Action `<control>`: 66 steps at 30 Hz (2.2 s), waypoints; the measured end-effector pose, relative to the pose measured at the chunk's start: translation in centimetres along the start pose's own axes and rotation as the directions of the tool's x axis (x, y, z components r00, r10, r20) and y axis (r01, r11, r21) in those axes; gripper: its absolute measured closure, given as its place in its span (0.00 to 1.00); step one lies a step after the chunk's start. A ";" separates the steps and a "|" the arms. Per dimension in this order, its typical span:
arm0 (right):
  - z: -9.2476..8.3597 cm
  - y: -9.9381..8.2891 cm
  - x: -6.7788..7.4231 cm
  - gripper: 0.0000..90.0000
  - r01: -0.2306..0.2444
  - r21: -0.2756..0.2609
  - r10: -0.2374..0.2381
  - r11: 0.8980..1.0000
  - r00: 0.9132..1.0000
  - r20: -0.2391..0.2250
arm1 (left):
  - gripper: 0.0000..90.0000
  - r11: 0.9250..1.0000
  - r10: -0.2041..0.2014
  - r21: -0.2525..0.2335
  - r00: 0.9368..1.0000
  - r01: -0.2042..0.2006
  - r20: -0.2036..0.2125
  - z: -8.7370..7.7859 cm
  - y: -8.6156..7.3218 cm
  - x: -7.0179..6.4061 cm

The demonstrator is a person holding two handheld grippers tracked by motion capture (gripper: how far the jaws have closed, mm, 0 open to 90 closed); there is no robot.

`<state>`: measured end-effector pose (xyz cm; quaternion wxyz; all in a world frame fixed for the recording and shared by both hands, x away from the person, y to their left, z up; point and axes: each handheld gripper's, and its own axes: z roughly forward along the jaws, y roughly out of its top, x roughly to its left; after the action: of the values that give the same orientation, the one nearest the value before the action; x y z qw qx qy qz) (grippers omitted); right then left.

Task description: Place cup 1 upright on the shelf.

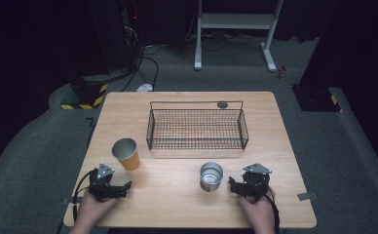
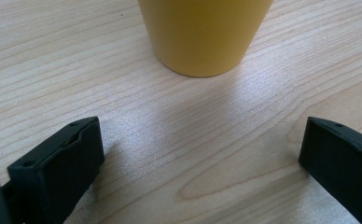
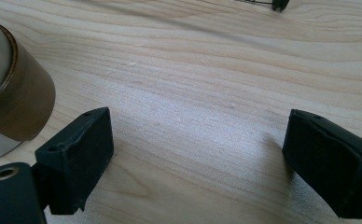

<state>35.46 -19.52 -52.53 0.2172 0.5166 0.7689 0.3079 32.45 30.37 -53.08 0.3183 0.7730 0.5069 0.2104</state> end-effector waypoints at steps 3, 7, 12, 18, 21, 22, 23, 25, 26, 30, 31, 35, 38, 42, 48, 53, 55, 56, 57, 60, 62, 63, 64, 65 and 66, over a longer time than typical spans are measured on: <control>0.0 0.0 -0.1 0.10 -0.004 -0.002 0.004 1.000 1.000 0.003 | 0.00 1.000 0.000 0.001 1.000 0.000 0.000 0.0 0.0 0.0; 0.0 0.0 -0.1 0.10 -0.010 -0.001 0.010 1.000 1.000 0.007 | 0.00 1.000 0.000 0.001 1.000 0.000 0.000 0.0 0.0 0.0; 0.0 -0.1 -0.1 0.10 -0.013 -0.002 0.013 1.000 1.000 0.011 | 0.00 1.000 0.001 -0.001 1.000 -0.001 -0.001 0.0 0.0 0.0; 0.0 -0.1 0.0 0.10 -0.015 -0.001 0.015 1.000 1.000 0.011 | 0.00 1.000 0.002 -0.002 1.000 -0.002 -0.002 0.0 0.0 0.0; 0.0 -0.1 0.0 0.10 -0.015 -0.001 0.015 1.000 1.000 0.011 | 0.00 1.000 0.002 -0.002 1.000 -0.002 -0.002 0.0 0.0 0.0; 0.0 -0.1 0.0 0.10 -0.015 -0.001 0.015 1.000 1.000 0.011 | 0.00 1.000 0.002 -0.002 1.000 -0.002 -0.002 0.0 0.0 0.0; 0.0 -0.1 0.0 0.10 -0.015 -0.001 0.015 1.000 1.000 0.011 | 0.00 1.000 0.002 -0.001 1.000 -0.002 -0.002 0.0 0.0 0.0; 0.0 -0.1 0.0 0.10 -0.015 -0.002 0.015 1.000 1.000 0.011 | 0.00 1.000 0.002 -0.002 1.000 -0.002 -0.002 0.0 0.0 0.0; 0.0 -0.1 0.0 0.10 -0.015 -0.001 0.015 1.000 1.000 0.011 | 0.00 1.000 0.002 -0.002 1.000 -0.002 -0.002 0.0 0.0 0.0; 0.0 -0.1 0.0 0.10 -0.013 -0.003 0.013 1.000 1.000 0.011 | 0.02 1.000 0.004 -0.004 1.000 -0.004 -0.003 -0.1 -0.1 0.1; 0.0 -0.1 0.0 0.10 -0.013 -0.003 0.013 1.000 1.000 0.011 | 0.02 1.000 0.004 -0.004 1.000 -0.004 -0.003 -0.1 -0.1 0.1; 0.0 -0.1 0.0 0.10 -0.014 -0.002 0.014 1.000 1.000 0.011 | 0.02 1.000 0.005 0.007 1.000 -0.005 -0.002 -0.2 0.0 0.1; 0.0 -0.1 0.0 0.10 -0.015 -0.002 0.016 1.000 1.000 0.012 | 0.02 1.000 0.000 0.017 1.000 0.000 -0.004 -0.2 0.1 0.1; 0.0 -0.1 0.0 0.10 -0.017 -0.001 0.017 1.000 1.000 0.012 | 0.02 0.999 0.024 0.026 0.999 -0.024 -0.021 -0.5 0.2 0.1; 0.0 -0.1 0.0 0.10 -0.017 -0.001 0.017 1.000 1.000 0.012 | 0.03 1.000 0.016 0.001 1.000 -0.016 -0.008 -0.7 0.3 0.0; 0.0 -0.1 0.0 0.10 -0.017 -0.001 0.017 1.000 1.000 0.012 | 0.02 1.000 0.022 -0.021 1.000 -0.021 0.018 -1.1 0.5 0.0; 0.0 -0.1 0.0 0.10 -0.017 -0.001 0.017 1.000 1.000 0.012 | 0.02 0.999 0.009 -0.047 0.999 -0.008 0.030 -1.3 0.6 -0.1; 0.0 -0.1 0.0 0.10 -0.017 -0.001 0.017 1.000 1.000 0.012 | 0.02 0.999 0.010 -0.053 0.999 -0.008 0.032 -1.4 0.6 -0.1; 0.0 -0.1 0.0 0.10 -0.017 -0.001 0.017 1.000 1.000 0.012 | 0.02 0.998 0.008 -0.062 0.999 -0.006 0.034 -1.5 0.7 -0.1; 0.0 -0.1 0.0 0.10 -0.017 -0.001 0.017 1.000 1.000 0.012 | 0.02 0.997 0.005 -0.080 0.999 -0.002 0.042 -1.8 0.8 -0.2; 0.0 -0.1 0.0 0.10 -0.017 -0.001 0.017 1.000 1.000 0.012 | 0.01 0.995 0.001 -0.097 0.999 0.003 0.043 -2.0 0.9 -0.2; 0.0 -0.1 0.0 0.10 -0.017 -0.001 0.017 1.000 1.000 0.012 | 0.01 0.993 0.003 -0.114 0.999 0.002 0.044 -2.1 1.0 -0.3; 0.0 -0.1 0.0 0.10 -0.017 -0.001 0.017 1.000 1.000 0.012 | 0.01 0.993 0.003 -0.114 0.999 0.002 0.044 -2.1 1.0 -0.3; 0.0 -0.1 0.0 0.10 -0.017 -0.001 0.017 1.000 1.000 0.012 | 0.01 0.993 0.004 -0.121 0.999 0.001 0.045 -2.2 1.0 -0.4; 0.0 -0.1 0.0 0.10 -0.017 -0.001 0.017 1.000 1.000 0.012 | 0.01 0.992 0.008 -0.127 0.999 -0.003 0.040 -2.3 1.0 -0.4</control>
<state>35.39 -19.56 -52.54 0.2193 0.5250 0.7630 0.3068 31.46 30.35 -50.78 0.3766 0.7565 0.4838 0.2274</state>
